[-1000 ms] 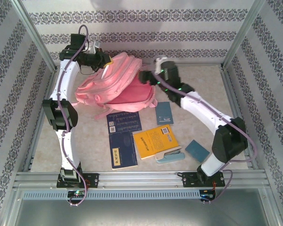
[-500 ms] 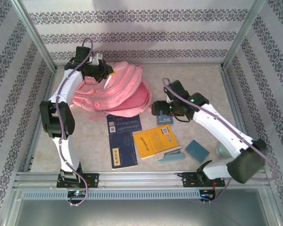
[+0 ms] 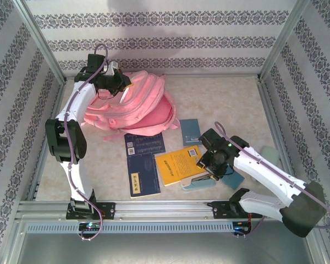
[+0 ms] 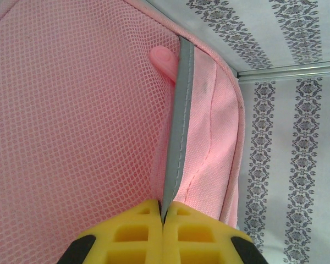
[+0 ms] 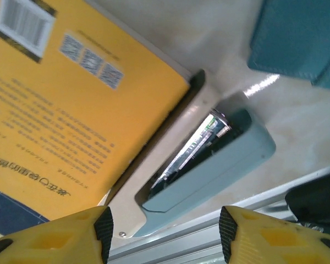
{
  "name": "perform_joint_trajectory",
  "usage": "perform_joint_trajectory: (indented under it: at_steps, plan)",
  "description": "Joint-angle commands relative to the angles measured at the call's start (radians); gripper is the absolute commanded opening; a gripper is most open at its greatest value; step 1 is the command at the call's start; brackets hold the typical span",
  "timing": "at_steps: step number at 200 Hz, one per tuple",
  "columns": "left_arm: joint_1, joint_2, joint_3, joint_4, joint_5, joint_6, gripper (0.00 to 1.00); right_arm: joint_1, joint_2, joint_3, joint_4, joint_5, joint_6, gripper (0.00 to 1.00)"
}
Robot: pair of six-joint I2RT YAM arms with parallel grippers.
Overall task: Pack the student bag
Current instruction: Pick up the loose stationery from the bottom-center of the table.
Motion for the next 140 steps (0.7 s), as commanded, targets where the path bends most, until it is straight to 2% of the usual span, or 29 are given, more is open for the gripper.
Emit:
perform_joint_trajectory:
  at_steps: [1,31,140]
  plan:
    - [0.004,-0.065,-0.001,0.033,-0.020,0.023,0.00,0.023,-0.026,-0.051,0.059,0.025,0.238,0.55]
    - [0.004,-0.071,-0.004,0.034,-0.021,0.024,0.00,0.034,-0.020,-0.080,0.112,0.076,0.310,0.48]
    - [0.009,-0.079,-0.012,0.039,-0.017,0.021,0.00,0.073,0.142,-0.122,0.257,0.123,0.426,0.50]
